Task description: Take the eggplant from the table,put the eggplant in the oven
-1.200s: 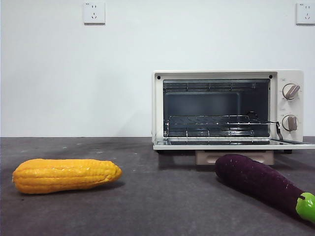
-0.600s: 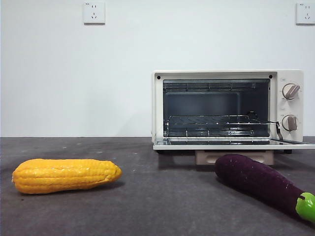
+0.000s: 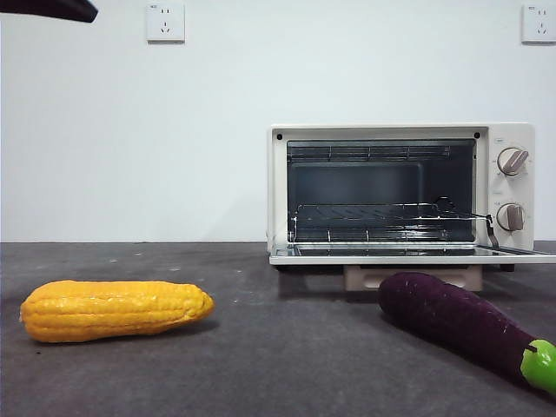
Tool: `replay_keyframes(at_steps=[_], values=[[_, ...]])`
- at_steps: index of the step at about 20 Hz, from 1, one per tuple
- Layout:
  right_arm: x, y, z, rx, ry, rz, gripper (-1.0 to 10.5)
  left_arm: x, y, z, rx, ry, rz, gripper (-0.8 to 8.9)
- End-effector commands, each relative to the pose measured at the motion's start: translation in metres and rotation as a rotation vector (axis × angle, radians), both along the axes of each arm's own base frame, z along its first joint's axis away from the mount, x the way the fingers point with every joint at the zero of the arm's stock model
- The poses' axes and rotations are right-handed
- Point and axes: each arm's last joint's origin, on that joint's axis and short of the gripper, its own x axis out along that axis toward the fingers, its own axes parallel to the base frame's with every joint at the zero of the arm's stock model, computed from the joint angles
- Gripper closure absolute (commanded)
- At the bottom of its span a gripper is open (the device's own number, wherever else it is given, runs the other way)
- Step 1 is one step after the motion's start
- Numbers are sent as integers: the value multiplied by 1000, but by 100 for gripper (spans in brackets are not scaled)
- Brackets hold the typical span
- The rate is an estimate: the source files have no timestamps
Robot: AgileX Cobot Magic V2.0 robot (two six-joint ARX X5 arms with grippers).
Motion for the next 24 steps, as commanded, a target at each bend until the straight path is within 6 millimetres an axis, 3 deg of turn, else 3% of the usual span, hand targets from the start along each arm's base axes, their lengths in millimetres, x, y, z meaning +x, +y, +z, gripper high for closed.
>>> replay_keyframes(at_steps=[1,10,24], values=[[8,13,-27,-13,43,-7,384,-1,-1,-1,-5,1,-6,819],[11,36,-112,-76,167,-29,384,-1,-3,-1,-4,5,-20,819],[-5,47,-179,-143,235,-101,419,-2,-7,-1,-4,6,-37,819]])
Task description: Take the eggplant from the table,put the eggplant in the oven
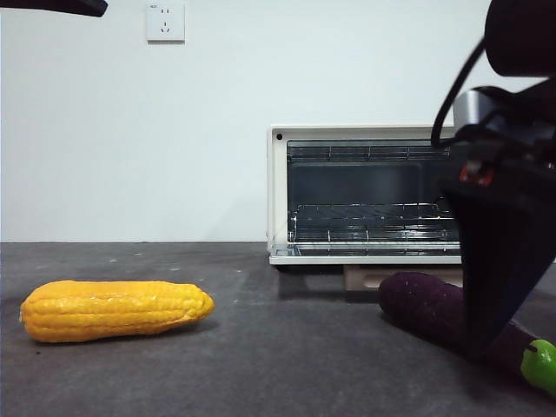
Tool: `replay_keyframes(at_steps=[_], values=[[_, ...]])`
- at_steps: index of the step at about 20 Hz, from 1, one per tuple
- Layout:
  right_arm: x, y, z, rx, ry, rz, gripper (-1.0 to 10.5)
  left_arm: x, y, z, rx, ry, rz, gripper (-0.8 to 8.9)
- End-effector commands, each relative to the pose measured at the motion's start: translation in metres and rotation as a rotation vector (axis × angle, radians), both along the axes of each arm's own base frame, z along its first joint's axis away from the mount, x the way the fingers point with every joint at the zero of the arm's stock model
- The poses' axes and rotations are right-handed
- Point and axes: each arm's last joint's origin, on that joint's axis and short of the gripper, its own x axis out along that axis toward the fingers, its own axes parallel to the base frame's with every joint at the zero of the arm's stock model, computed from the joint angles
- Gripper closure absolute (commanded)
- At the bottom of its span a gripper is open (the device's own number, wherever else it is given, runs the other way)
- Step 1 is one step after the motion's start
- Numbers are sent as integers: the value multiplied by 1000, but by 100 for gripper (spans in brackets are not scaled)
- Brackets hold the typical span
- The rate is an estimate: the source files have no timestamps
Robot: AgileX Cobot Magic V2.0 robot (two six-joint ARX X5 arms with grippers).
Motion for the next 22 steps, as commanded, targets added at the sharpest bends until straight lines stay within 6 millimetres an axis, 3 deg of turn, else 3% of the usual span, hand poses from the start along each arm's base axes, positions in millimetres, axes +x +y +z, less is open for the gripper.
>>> replay_keyframes(at_steps=[1,2,6,8,15,19,22], values=[[-3,0,-6,-18,5,-43,478,-1,-1,-1,-3,5,-6,819],[-3,-1,-7,-34,-1,-49,544,-1,-1,-1,-3,5,-7,819],[-2,-2,-7,-55,-11,-88,594,-1,-1,-1,-3,5,-7,819],[-2,-2,-7,-54,-11,-92,710,-1,-2,-1,-3,5,-13,819],[0,0,-8,-40,-9,-124,730,-1,-3,-1,-3,4,-20,819],[3,5,-22,-78,41,-120,731,-1,-3,-1,-3,4,-19,819],[6,10,-26,-78,19,-108,900,-1,-3,-1,-3,5,-19,819]])
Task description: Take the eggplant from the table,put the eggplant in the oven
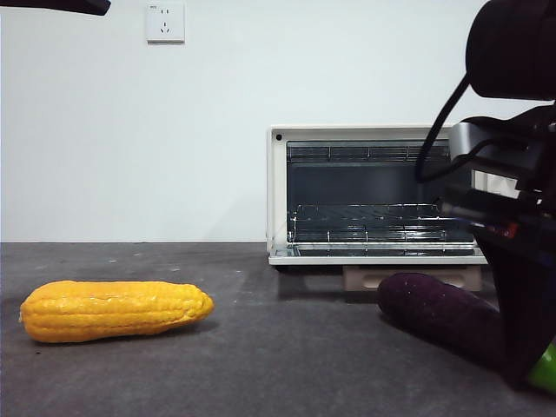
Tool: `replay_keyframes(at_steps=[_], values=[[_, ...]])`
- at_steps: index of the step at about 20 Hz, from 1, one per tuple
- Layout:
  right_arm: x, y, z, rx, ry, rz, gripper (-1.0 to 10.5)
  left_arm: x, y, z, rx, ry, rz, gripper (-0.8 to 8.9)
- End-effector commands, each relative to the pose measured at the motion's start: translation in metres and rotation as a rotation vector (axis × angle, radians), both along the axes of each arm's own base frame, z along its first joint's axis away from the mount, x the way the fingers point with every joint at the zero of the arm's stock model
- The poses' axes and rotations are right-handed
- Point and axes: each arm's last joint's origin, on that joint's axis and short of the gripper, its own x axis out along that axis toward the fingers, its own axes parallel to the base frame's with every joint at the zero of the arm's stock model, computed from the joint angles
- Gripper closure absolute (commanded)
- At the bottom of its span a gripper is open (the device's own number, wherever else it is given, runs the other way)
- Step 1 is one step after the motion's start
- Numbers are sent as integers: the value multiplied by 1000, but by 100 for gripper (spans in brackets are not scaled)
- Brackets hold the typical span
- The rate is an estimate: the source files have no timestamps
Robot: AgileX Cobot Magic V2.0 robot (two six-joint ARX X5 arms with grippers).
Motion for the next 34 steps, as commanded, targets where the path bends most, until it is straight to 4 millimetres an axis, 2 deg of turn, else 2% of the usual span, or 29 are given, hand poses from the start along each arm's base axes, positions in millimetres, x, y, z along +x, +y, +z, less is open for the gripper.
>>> replay_keyframes(at_steps=[1,5,7,15,19,23,30,34], values=[[-3,5,-11,4,12,17,949,-1,-1,-1,-3,4,-6,819],[-10,8,-5,9,8,45,957,-1,-1,-1,-3,5,-5,819],[-16,6,4,4,14,55,957,-1,-1,-1,-3,5,-6,819],[-26,-4,79,95,-169,48,957,-1,-1,-2,-2,11,-7,819],[-19,0,103,131,-241,72,958,-2,-4,-2,-2,12,-22,819],[10,3,113,130,-245,73,957,-3,-7,-2,-1,12,-37,819],[97,-10,115,195,-147,-13,958,-4,-10,-2,3,11,-53,819],[138,-20,112,219,-118,-78,957,-5,-13,-2,3,11,-65,819]])
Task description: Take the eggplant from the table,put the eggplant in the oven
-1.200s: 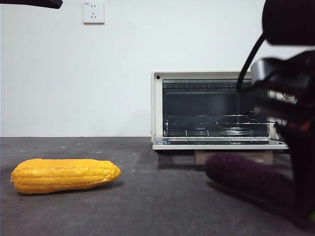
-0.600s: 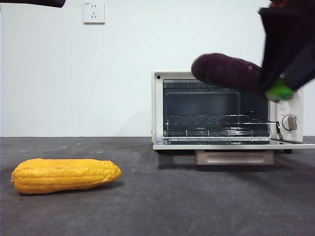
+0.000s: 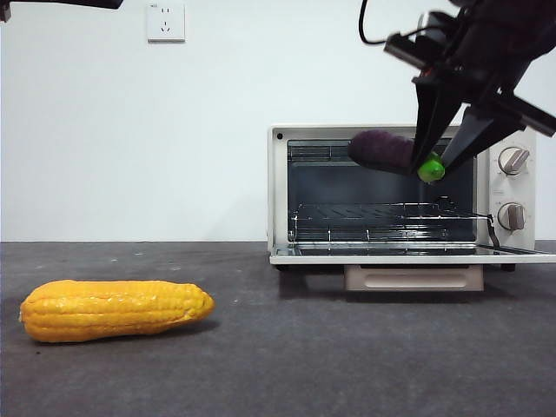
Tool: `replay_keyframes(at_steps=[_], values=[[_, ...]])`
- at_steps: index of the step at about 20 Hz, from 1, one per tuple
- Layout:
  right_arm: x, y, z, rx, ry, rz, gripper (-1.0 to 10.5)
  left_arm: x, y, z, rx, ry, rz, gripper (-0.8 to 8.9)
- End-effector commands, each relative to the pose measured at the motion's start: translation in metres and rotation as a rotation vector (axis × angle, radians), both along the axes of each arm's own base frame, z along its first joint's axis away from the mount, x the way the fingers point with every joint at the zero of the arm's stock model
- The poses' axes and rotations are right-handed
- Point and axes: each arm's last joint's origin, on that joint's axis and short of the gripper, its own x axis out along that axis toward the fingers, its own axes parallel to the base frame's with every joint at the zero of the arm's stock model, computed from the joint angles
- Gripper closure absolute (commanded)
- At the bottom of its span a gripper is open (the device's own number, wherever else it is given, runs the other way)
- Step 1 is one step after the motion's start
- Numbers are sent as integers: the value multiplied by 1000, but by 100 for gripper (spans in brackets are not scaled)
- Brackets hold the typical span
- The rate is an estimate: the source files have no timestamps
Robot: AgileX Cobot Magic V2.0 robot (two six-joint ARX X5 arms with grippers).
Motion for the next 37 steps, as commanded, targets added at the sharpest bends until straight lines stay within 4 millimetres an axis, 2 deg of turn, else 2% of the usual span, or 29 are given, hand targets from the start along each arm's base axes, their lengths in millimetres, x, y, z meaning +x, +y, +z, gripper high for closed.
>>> replay_keyframes(at_steps=[1,9,15,20,23,37], values=[[19,-4,-3,9,18,-15,958,-1,-2,-2,-1,6,-10,819],[68,-26,-18,26,69,-145,958,-2,-4,-2,-1,6,-20,819],[90,-32,-24,95,3,-258,957,-3,-7,-2,1,14,-37,819],[98,-31,-20,134,-71,-302,931,-5,-8,-3,8,23,-46,819],[101,-32,-18,130,-110,-327,748,-5,-8,-3,8,26,-46,819],[105,-32,-16,121,-160,-338,748,-4,-7,-4,24,21,-26,819]])
